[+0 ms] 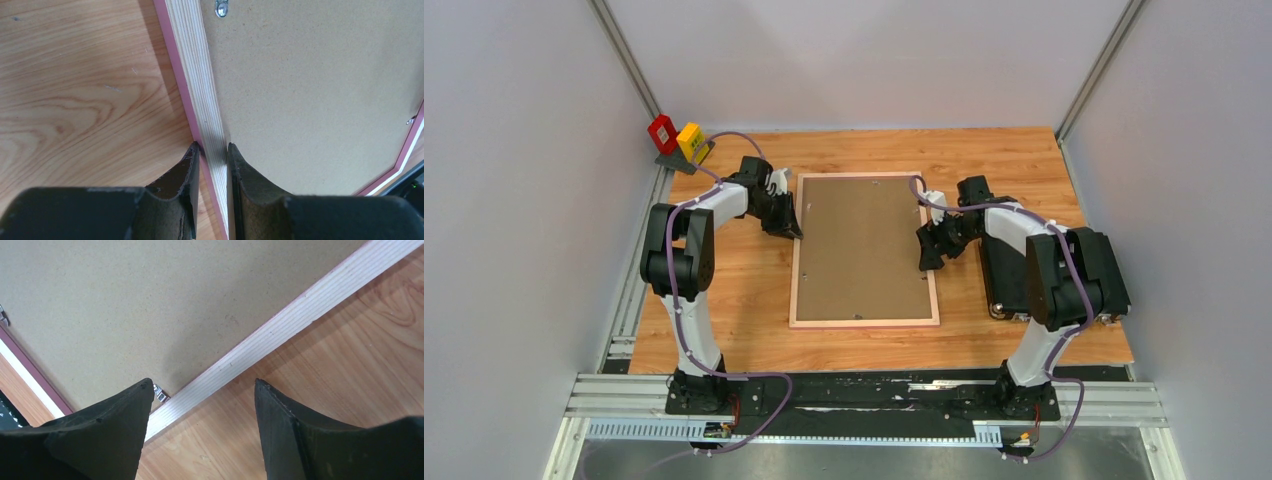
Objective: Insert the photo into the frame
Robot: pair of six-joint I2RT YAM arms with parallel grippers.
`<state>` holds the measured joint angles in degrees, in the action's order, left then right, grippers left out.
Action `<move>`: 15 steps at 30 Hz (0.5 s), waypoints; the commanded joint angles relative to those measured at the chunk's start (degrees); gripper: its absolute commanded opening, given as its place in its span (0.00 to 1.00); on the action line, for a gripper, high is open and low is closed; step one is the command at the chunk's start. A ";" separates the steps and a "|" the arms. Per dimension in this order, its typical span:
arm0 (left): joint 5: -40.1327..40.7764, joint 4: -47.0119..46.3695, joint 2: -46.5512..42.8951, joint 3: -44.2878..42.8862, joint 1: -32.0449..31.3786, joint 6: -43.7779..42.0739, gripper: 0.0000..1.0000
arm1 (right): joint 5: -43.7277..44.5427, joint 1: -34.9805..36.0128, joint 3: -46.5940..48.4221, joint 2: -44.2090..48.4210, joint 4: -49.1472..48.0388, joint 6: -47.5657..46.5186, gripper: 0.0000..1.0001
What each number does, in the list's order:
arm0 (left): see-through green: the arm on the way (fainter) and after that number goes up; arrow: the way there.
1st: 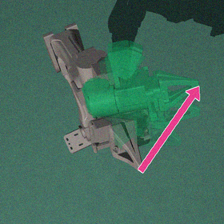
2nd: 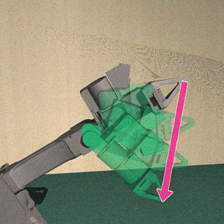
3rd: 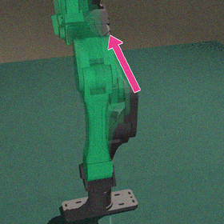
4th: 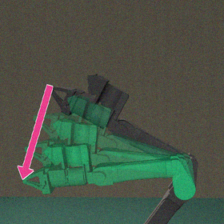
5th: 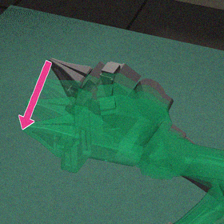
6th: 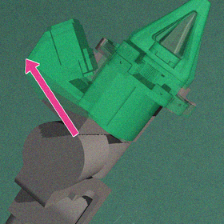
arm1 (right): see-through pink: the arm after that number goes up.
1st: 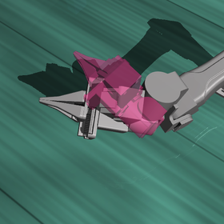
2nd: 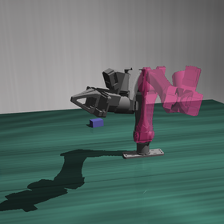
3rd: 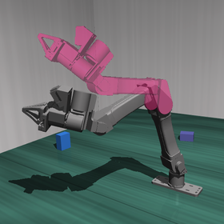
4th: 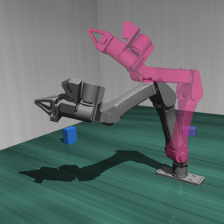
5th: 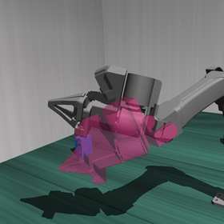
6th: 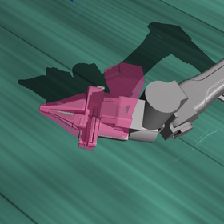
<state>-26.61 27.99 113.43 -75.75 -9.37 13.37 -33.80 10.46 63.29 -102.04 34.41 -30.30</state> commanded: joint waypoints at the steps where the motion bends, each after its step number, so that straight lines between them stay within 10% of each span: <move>1: -0.58 0.10 1.05 0.58 0.31 -1.18 0.12 | 2.20 0.13 1.10 1.66 -2.92 3.45 0.71; 15: -0.62 0.35 0.31 0.58 0.44 -1.24 0.12 | 11.42 0.13 11.31 -3.94 -8.42 14.48 0.67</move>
<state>-26.68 27.99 113.43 -75.75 -9.32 13.37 -24.23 10.46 70.70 -105.78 28.97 -18.39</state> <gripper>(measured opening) 0.279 0.674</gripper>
